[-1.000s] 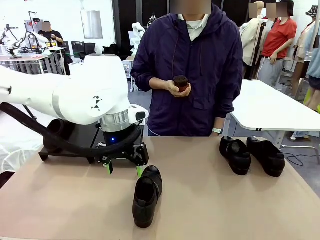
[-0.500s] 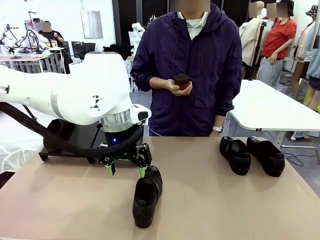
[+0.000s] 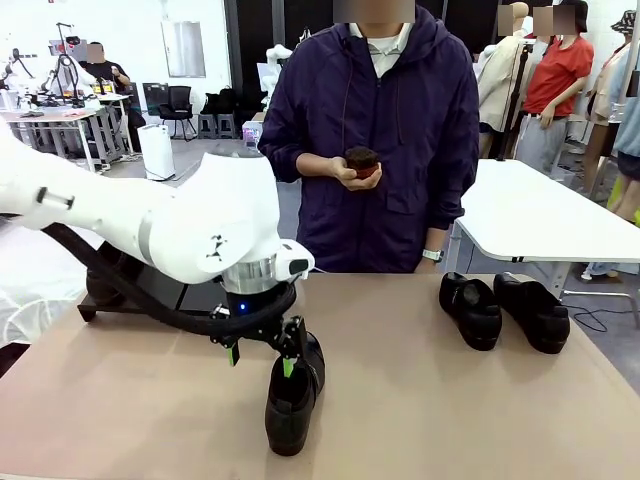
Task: Organize the shoes by placing them on the stand.
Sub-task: Place the Shoe from the middle of the table onto the Shoes Stand.
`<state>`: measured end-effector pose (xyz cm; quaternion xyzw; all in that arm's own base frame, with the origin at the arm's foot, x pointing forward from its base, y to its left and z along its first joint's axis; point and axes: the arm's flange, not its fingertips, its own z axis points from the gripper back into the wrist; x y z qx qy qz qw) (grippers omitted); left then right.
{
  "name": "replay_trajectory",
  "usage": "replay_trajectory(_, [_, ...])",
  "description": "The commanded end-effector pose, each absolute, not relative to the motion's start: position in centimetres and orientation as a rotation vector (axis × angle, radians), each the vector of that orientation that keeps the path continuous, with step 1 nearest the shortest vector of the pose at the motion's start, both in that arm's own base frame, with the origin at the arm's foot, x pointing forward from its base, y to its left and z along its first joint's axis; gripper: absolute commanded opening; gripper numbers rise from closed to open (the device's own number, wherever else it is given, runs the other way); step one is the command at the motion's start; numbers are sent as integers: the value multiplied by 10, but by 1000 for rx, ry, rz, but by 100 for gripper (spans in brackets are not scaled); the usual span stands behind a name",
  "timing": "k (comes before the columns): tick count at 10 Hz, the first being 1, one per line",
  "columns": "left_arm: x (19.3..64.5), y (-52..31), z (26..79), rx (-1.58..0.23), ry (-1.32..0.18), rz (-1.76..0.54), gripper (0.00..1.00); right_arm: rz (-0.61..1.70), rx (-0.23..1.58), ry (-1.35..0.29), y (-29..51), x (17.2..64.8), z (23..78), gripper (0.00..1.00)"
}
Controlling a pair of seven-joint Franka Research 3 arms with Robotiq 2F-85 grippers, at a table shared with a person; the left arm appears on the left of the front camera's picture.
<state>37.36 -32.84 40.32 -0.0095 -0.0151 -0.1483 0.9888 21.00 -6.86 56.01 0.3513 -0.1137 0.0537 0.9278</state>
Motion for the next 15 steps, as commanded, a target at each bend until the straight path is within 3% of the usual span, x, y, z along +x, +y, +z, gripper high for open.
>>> replay_trajectory(1, [387, -333, 388, 14, -23, -313, 100, 125, 722, -232, -72, 209, 562, 100])
replay_trajectory(8, [399, -341, 352, -7, -9, -360, 100, 125, 722, -232, -72, 209, 562, 100])
replay_trajectory(9, [399, -342, 351, 4, -17, -363, 56, 125, 722, -232, -72, 209, 562, 100])
replay_trajectory(10, [399, -342, 351, 4, -18, -368, 0, 125, 722, -232, -72, 209, 562, 100])
replay_trajectory(15, [399, -340, 349, 5, -20, -373, 0, 125, 722, -232, -72, 209, 562, 100])
